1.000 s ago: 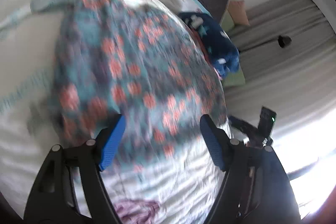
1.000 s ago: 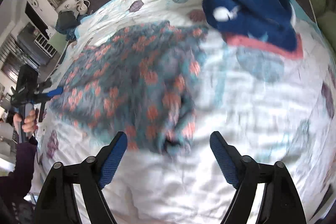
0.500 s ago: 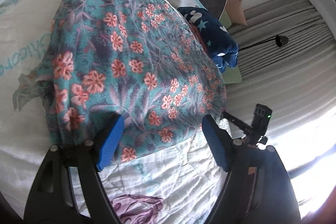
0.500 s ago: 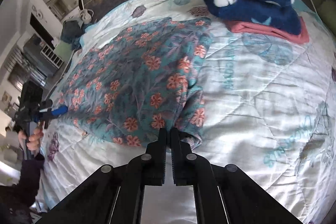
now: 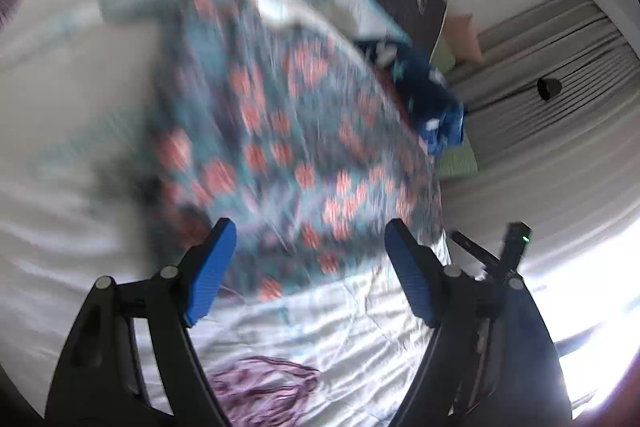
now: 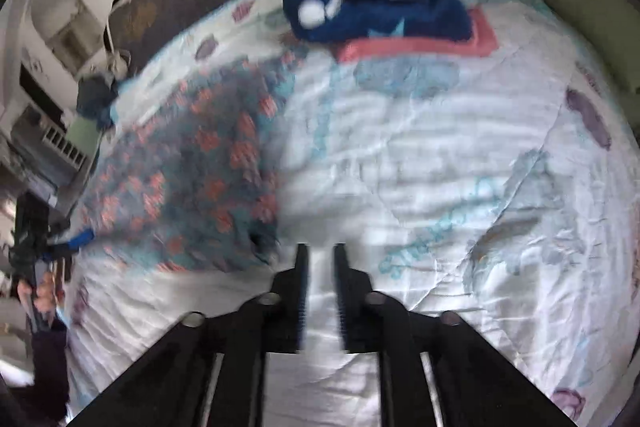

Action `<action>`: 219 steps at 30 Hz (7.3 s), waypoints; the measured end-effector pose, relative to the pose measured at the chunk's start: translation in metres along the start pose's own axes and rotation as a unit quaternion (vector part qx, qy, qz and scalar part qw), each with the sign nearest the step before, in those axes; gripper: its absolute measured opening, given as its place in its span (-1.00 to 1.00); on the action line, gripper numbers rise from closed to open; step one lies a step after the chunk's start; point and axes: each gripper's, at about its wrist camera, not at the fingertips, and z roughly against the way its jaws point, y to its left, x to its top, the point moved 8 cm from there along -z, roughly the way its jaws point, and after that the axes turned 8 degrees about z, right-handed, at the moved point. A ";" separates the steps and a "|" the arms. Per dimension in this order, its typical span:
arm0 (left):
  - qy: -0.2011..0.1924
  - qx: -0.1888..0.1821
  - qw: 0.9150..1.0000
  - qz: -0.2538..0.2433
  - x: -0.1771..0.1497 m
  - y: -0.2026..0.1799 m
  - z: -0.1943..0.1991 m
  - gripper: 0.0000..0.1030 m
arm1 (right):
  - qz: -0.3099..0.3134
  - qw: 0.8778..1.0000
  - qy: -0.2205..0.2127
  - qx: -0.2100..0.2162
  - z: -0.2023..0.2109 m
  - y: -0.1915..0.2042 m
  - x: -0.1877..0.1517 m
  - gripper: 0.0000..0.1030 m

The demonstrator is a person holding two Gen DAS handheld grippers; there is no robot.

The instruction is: Fold small clothes

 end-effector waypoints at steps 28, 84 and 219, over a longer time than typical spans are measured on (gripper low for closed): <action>0.041 -0.209 0.947 0.242 0.029 0.045 -0.020 0.79 | 0.143 0.973 -0.036 0.179 -0.012 0.251 0.098 0.56; -0.119 -0.124 0.981 0.088 -0.009 -0.066 0.006 -0.74 | 0.312 0.911 0.243 -0.121 -0.115 0.384 0.172 -0.79; 0.139 -0.073 0.987 0.024 -0.011 -0.088 -0.202 -0.25 | -0.080 0.967 0.115 0.212 -0.148 0.074 0.110 -0.59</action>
